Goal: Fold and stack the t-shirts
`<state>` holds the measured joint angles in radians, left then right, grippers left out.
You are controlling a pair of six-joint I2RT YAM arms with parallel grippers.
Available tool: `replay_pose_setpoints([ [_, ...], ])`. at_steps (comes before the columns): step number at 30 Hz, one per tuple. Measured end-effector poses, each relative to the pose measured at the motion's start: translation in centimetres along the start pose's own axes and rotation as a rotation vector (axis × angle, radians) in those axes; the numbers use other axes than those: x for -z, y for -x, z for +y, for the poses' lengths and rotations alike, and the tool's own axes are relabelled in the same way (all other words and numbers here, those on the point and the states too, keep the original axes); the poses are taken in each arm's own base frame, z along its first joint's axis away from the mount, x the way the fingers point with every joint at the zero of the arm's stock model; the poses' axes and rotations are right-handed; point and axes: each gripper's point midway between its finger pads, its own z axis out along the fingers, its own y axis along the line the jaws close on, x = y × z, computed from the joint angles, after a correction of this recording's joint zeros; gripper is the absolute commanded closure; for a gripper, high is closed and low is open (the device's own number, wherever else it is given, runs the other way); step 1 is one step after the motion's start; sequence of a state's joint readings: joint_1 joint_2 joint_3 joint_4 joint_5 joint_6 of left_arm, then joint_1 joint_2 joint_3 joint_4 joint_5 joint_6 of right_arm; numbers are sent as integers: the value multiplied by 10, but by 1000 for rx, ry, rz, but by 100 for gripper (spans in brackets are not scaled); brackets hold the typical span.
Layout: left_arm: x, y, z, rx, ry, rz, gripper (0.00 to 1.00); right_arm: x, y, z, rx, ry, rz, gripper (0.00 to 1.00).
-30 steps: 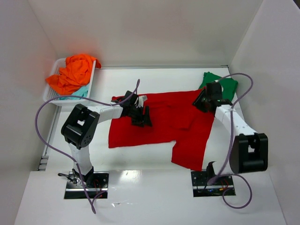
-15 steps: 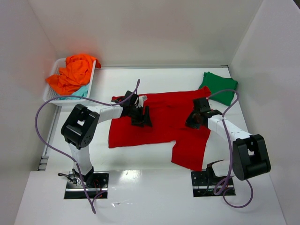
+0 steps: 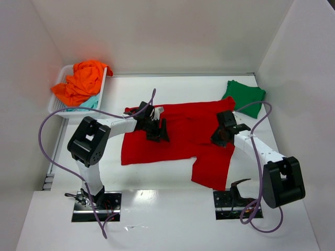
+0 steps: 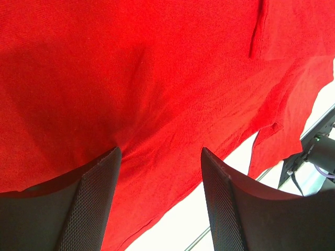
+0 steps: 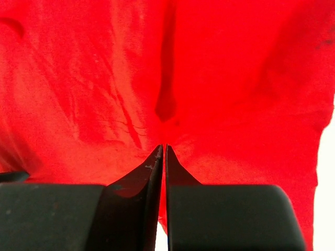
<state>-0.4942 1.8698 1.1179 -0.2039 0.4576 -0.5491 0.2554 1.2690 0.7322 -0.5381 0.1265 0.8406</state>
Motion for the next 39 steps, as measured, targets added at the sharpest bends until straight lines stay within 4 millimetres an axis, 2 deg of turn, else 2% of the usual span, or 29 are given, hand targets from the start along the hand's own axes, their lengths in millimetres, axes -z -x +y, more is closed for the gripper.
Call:
replay_pose_setpoints([
  [6,0,0,0,0,0,0,29,-2,-4,-7,-15,-29,7,84],
  [10,0,-1,0,0,1,0,29,-9,-18,-18,-35,-53,41,72],
  [15,0,-1,0,0,0,0,29,-13,-29,-25,-50,-66,73,70],
  [28,0,-1,0,-1,-2,0,29,-17,-18,-5,-66,16,35,66],
  [34,0,-1,-1,-2,-7,2,29,-27,-19,-5,-60,1,41,61],
  [39,0,-2,-1,-5,-9,3,29,-32,-21,-7,-51,-13,52,61],
])
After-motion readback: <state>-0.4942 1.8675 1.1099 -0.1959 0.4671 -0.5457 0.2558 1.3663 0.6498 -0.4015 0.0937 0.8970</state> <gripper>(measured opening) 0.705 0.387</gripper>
